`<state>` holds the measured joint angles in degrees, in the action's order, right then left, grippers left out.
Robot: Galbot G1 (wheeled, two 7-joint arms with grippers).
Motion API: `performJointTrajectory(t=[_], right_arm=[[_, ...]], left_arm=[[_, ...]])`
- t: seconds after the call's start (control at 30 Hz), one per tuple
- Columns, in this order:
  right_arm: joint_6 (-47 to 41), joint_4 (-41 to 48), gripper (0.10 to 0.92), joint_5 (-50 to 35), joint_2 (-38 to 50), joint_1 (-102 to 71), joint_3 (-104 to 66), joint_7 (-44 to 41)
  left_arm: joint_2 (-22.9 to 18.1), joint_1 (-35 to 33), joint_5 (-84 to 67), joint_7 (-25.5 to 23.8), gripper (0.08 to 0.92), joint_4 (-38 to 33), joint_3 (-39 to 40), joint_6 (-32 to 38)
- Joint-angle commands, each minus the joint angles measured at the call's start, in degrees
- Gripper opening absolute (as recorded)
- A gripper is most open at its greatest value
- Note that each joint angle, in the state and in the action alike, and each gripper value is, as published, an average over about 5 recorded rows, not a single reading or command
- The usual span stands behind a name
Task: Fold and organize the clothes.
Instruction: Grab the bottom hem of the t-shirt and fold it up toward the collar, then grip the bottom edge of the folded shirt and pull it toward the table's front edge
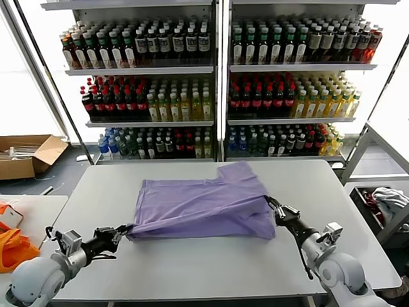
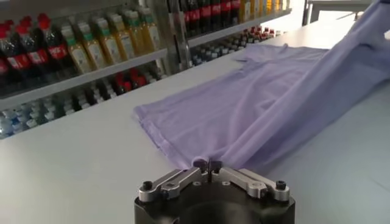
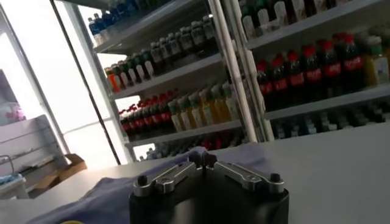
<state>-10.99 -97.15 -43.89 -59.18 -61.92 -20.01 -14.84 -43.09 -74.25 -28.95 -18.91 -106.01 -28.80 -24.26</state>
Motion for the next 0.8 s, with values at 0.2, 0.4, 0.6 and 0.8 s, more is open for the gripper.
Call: performJointTrajectory(t=[0.2,0.4,0.6,0.8], right_arm=[[-0.2,8.1,0.172,5.7,-0.8,7.6,6.3,-0.5],[0.5,6.5,0.353,9.2,-0.3,4.3,3.8,-0.4],[0.0,0.2,0.535,10.9,0.6,-1.9,-1.6,3.3],[-1.1,-7.1,0.708,13.8,1.1,-10.2,-6.7,7.4]], left_arm=[[-2.3,11.8,-1.9,4.8,0.278,7.1,9.7,1.2],[-3.5,12.5,-3.9,7.2,0.451,7.5,8.5,1.3],[-3.3,6.6,-3.9,8.2,0.625,4.0,4.0,1.0],[-4.6,-3.3,-3.6,9.8,0.785,-0.7,-0.9,-0.1]])
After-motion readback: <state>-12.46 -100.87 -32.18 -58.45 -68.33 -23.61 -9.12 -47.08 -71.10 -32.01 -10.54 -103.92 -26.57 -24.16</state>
